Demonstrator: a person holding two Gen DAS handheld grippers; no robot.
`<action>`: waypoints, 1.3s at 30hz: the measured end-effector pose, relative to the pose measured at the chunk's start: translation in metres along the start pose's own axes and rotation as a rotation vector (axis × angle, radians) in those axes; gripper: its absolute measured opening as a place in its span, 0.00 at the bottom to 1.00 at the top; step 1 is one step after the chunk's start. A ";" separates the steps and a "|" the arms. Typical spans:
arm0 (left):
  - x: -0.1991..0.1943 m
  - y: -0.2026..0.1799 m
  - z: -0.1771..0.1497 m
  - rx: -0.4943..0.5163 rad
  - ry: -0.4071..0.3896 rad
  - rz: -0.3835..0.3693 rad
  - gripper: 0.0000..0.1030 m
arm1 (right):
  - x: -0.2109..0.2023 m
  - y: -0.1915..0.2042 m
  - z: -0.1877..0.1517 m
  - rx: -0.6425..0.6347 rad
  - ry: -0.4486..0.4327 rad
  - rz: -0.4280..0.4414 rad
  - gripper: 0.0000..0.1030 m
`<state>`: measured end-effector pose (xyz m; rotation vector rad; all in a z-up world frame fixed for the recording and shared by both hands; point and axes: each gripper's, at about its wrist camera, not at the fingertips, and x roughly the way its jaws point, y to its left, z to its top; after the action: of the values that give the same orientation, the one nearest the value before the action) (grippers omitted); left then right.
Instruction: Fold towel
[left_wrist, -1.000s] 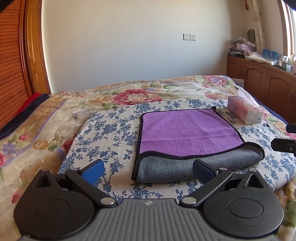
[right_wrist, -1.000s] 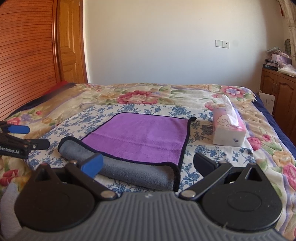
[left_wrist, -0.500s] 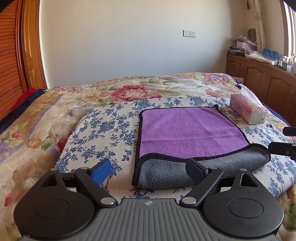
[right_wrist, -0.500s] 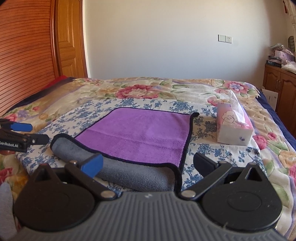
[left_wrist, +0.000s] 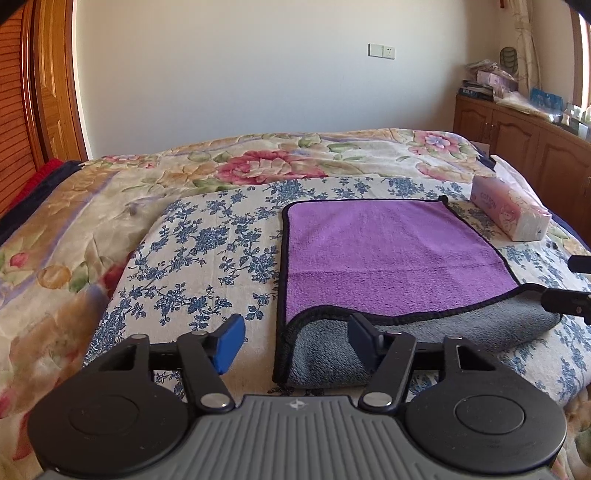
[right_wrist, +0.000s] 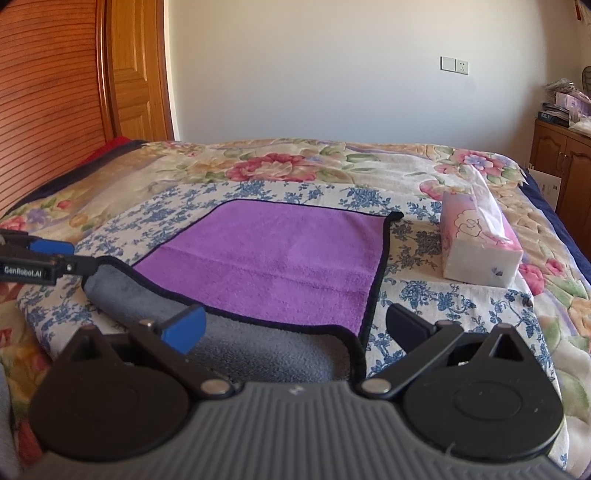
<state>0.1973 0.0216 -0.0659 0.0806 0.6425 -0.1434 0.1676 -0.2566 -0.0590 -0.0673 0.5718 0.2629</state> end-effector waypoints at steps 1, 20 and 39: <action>0.002 0.001 0.001 -0.002 0.004 -0.001 0.59 | 0.001 -0.001 0.000 0.003 0.004 -0.001 1.00; 0.026 0.006 -0.003 -0.033 0.077 -0.046 0.17 | 0.027 -0.015 -0.002 0.047 0.104 -0.004 1.00; 0.032 0.007 -0.008 -0.044 0.095 -0.042 0.28 | 0.034 -0.037 -0.002 0.187 0.213 0.082 0.75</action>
<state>0.2190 0.0265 -0.0912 0.0321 0.7420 -0.1666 0.2036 -0.2848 -0.0793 0.1104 0.8101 0.2824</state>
